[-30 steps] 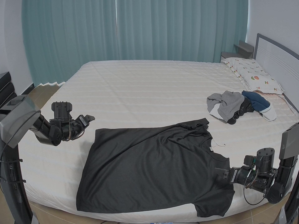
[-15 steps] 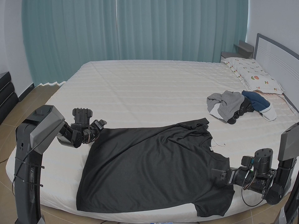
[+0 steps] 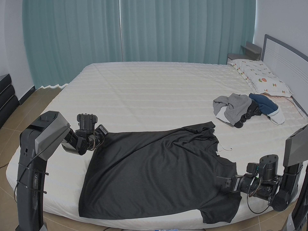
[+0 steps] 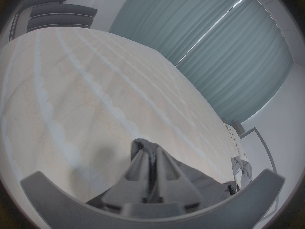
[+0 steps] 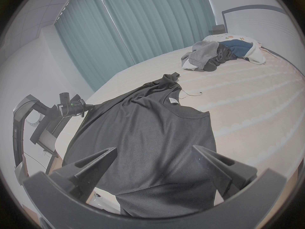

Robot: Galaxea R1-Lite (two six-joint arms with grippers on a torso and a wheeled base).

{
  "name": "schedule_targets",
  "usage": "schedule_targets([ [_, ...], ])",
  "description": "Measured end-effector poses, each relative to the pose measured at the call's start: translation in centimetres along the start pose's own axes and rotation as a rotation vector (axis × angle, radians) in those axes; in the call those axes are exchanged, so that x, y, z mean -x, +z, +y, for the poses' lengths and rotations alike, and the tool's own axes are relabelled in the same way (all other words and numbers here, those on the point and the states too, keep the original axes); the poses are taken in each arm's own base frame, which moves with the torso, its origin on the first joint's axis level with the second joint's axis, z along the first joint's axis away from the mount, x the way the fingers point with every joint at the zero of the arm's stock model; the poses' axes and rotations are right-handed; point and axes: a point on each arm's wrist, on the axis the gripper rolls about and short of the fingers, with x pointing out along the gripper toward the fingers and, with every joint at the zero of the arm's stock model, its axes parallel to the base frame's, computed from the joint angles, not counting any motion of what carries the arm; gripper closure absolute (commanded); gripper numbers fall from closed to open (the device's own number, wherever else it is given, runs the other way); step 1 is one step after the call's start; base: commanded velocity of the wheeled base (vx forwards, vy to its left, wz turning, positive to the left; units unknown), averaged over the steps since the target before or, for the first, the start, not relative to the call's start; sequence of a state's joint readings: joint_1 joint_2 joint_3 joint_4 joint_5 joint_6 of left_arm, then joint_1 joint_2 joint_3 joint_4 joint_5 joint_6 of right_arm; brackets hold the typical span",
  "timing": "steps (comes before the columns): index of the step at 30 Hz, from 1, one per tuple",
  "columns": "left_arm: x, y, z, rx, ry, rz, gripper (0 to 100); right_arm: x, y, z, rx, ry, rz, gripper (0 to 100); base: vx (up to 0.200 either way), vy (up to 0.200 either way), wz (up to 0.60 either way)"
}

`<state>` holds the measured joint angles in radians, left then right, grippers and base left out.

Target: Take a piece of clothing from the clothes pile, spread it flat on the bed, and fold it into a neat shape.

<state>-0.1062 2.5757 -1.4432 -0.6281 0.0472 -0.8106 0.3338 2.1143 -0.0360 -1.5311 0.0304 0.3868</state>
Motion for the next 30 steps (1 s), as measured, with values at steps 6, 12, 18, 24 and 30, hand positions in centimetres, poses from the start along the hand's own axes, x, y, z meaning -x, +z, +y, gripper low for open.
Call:
schedule_targets([
  [6,-1.1,0.9,-0.2,-0.020,0.009,-0.143,100,-0.2,0.1,0.0,0.000,-0.002,-0.007,0,0.000,0.000,0.00],
  [12,-2.0,1.2,0.2,-0.052,0.040,-0.204,100,-0.3,0.2,0.0,0.000,-0.001,-0.009,0,0.000,0.000,0.00],
  [18,-3.0,2.0,0.4,-0.043,0.058,-0.267,100,-0.3,0.1,0.0,0.000,-0.001,-0.007,0,0.000,0.000,0.00],
  [24,-3.6,3.1,1.3,-0.029,0.066,-0.302,100,-0.4,0.2,0.1,-0.002,0.000,-0.009,0,0.000,0.000,0.00],
  [30,-3.8,3.2,1.6,-0.027,0.072,-0.300,0,-0.5,0.3,0.1,-0.013,0.002,-0.015,0,0.000,0.000,0.00],
])
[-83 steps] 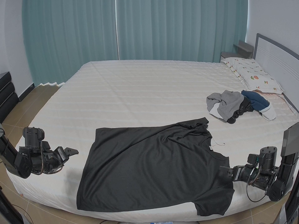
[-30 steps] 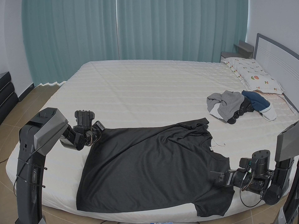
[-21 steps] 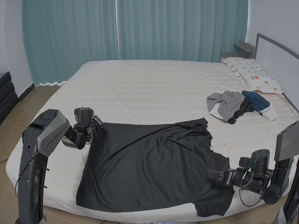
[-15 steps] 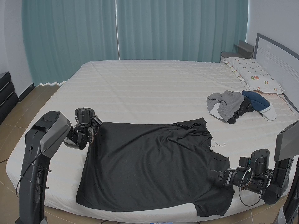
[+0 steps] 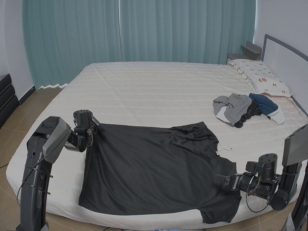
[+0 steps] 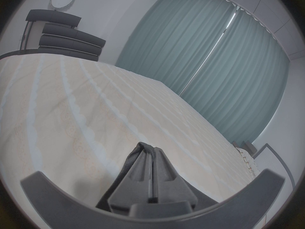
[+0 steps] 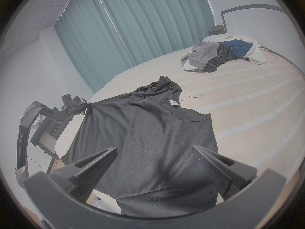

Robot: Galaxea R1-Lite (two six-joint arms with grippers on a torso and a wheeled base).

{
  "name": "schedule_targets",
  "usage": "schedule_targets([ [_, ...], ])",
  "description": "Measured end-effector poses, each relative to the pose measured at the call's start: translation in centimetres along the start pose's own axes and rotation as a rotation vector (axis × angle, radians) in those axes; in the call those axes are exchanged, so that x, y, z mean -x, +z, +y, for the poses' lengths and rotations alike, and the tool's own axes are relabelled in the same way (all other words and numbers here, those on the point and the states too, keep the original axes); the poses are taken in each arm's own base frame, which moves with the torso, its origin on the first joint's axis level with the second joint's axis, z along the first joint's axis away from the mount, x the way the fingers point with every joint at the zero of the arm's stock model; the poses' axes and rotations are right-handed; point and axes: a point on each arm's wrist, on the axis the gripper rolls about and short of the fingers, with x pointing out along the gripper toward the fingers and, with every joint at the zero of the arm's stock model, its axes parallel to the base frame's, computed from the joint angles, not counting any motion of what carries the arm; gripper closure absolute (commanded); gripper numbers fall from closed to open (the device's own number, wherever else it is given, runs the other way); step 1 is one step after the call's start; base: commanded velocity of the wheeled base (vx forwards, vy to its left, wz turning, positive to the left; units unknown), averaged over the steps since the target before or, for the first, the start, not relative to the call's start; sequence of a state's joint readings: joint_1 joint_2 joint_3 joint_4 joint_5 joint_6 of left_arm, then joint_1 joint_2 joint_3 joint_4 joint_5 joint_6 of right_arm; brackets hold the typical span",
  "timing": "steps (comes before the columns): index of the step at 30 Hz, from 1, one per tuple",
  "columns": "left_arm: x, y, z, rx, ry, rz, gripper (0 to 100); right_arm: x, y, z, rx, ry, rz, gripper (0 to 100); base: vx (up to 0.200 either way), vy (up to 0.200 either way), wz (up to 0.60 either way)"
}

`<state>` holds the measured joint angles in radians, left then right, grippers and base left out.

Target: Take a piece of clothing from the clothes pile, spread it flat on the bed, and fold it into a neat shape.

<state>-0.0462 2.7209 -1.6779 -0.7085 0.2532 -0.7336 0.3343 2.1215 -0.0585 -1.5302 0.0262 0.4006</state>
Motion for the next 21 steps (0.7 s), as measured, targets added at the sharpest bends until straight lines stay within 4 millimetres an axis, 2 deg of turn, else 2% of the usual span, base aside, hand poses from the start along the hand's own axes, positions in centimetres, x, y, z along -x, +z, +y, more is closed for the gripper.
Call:
schedule_targets([
  [11,0.7,0.0,0.2,0.028,0.011,0.025,0,-0.2,0.4,0.0,-0.009,0.002,-0.021,0,0.000,0.000,0.00],
  [16,2.6,0.9,0.4,0.110,-0.016,0.108,0,-0.7,0.9,0.2,-0.010,0.007,-0.046,0,0.000,0.000,0.00],
  [21,4.2,2.7,0.5,0.173,-0.048,0.156,0,-2.3,2.3,0.6,-0.012,0.018,-0.105,0,0.000,0.000,0.00],
])
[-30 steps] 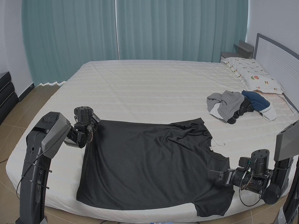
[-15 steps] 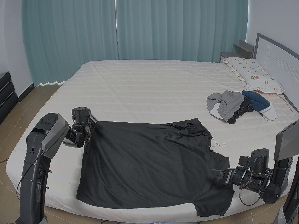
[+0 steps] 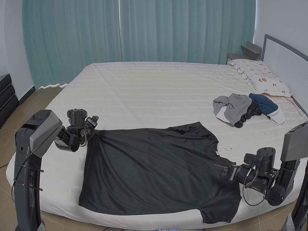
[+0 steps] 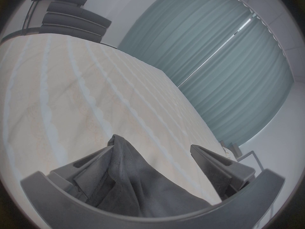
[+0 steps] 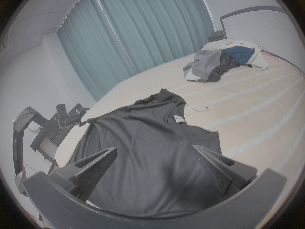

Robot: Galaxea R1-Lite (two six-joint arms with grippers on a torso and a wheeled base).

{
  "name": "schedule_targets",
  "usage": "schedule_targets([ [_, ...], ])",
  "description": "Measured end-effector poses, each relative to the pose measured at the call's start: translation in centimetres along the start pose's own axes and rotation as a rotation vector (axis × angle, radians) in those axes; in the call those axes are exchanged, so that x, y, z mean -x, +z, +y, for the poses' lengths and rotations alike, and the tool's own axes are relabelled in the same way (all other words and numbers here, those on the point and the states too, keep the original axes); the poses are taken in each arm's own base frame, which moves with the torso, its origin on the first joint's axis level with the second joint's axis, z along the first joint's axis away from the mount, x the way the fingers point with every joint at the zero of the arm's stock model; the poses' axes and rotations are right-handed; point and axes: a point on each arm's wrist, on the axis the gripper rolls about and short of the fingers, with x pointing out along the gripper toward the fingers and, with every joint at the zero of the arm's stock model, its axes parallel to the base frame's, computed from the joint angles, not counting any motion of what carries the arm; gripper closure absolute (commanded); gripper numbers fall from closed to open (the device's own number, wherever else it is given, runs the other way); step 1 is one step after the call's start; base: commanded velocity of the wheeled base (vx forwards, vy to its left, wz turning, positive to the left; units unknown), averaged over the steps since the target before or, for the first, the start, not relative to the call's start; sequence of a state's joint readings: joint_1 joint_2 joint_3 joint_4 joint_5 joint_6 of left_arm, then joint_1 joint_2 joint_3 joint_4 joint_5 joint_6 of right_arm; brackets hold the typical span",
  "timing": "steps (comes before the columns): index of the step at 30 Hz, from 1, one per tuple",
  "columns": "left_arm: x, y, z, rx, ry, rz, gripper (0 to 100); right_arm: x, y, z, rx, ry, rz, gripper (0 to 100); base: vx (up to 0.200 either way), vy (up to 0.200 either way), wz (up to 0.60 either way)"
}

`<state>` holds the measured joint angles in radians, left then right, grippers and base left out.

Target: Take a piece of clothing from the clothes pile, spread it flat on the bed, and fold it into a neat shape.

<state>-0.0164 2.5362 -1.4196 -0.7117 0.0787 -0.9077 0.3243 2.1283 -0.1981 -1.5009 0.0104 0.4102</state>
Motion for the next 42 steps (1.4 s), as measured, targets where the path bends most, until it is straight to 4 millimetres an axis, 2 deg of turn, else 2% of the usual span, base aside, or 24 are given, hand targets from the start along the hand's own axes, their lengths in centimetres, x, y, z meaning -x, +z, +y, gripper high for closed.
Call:
schedule_targets([
  [4,0.8,1.2,-0.3,0.047,-0.026,0.015,0,-1.3,0.6,0.0,-0.003,-0.013,-0.016,0,0.000,0.000,0.00],
  [8,1.6,1.7,-0.4,0.079,-0.059,0.061,0,-3.5,1.7,-0.1,-0.008,-0.039,-0.027,0,0.000,0.000,0.00],
  [19,3.7,1.3,0.8,0.113,-0.074,0.208,0,-10.7,6.9,-0.7,-0.044,-0.112,-0.059,0,0.000,0.000,0.00],
  [25,4.3,0.8,1.2,0.116,-0.062,0.241,0,-14.1,7.8,-1.7,-0.022,-0.179,-0.037,0,0.000,0.000,0.00],
  [34,4.5,0.7,1.4,0.116,-0.058,0.249,0,-18.4,9.1,-1.7,-0.010,-0.213,-0.031,0,0.000,0.000,0.00],
  [40,4.5,0.7,1.4,0.112,-0.056,0.250,0,-21.0,8.6,-2.2,-0.009,-0.235,-0.024,0,0.000,0.000,0.00],
  [41,4.5,0.8,1.4,0.112,-0.056,0.250,0,-21.3,8.4,-2.4,-0.010,-0.237,-0.024,100,0.000,0.000,0.00],
  [42,4.5,0.8,1.4,0.112,-0.056,0.249,0,-21.6,8.3,-2.5,-0.010,-0.238,-0.025,100,0.000,0.000,0.00],
])
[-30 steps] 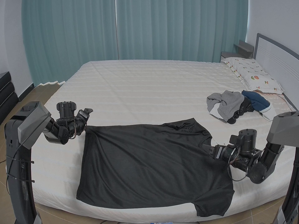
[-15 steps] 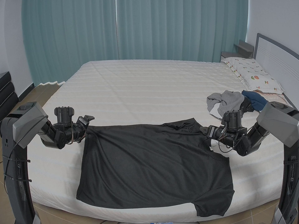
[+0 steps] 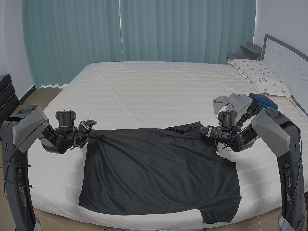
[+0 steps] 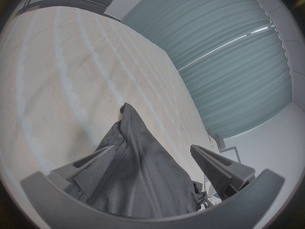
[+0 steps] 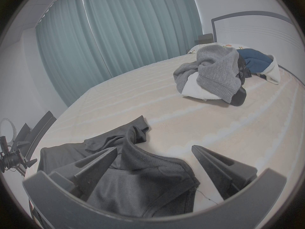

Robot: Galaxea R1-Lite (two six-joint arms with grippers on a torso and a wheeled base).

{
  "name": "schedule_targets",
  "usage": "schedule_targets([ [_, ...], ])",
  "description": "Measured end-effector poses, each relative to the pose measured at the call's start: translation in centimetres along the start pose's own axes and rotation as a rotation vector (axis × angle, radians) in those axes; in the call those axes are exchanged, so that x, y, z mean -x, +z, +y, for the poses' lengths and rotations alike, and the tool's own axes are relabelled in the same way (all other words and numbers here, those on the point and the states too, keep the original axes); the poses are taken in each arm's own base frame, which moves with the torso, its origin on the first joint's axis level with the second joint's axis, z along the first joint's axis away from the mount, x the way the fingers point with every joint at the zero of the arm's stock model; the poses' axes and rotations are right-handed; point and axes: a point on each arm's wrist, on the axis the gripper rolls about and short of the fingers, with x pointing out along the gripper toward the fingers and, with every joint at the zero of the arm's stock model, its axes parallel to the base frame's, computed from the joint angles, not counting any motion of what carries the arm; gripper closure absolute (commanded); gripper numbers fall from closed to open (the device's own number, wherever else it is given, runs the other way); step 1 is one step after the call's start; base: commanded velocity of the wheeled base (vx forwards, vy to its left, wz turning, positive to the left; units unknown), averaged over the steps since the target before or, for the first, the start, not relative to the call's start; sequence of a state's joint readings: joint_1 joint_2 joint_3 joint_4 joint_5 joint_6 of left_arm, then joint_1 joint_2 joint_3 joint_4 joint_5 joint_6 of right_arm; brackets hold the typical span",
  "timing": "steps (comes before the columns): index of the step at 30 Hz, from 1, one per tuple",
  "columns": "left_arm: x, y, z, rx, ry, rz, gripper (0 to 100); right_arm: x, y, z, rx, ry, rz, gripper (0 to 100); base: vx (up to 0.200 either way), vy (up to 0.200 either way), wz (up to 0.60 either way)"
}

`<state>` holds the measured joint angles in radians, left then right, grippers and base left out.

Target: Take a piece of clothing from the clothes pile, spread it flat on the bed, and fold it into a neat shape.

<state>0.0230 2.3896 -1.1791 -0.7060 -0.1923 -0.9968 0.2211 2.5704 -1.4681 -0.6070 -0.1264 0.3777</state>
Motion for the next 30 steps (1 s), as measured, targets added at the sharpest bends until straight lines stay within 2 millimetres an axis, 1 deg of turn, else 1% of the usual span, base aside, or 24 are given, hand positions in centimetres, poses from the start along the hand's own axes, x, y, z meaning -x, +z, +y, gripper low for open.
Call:
schedule_targets([
  [5,0.0,0.0,0.0,-0.004,0.001,0.000,0,-1.3,-0.1,-0.1,-0.006,0.000,-0.020,100,0.000,0.000,0.00],
  [11,0.0,0.0,0.0,-0.004,0.001,0.000,0,-2.2,0.8,-0.1,-0.027,-0.004,-0.072,100,0.000,0.000,0.00],
  [20,-0.1,-0.2,0.1,-0.029,0.006,0.005,0,-3.6,5.5,-0.6,-0.108,0.012,-0.262,100,0.000,0.000,0.00],
  [23,-0.2,-0.3,0.2,-0.035,0.007,0.009,0,-4.2,6.7,-1.0,-0.130,0.011,-0.324,100,0.000,0.000,0.00],
  [25,-0.2,-0.4,0.2,-0.038,0.007,0.011,0,-4.7,6.7,-1.5,-0.137,0.002,-0.340,100,0.000,0.000,0.00],
  [30,-0.5,-0.7,0.0,-0.048,0.002,0.016,0,-6.0,5.4,-2.6,-0.140,-0.026,-0.325,100,0.000,0.000,0.00],
])
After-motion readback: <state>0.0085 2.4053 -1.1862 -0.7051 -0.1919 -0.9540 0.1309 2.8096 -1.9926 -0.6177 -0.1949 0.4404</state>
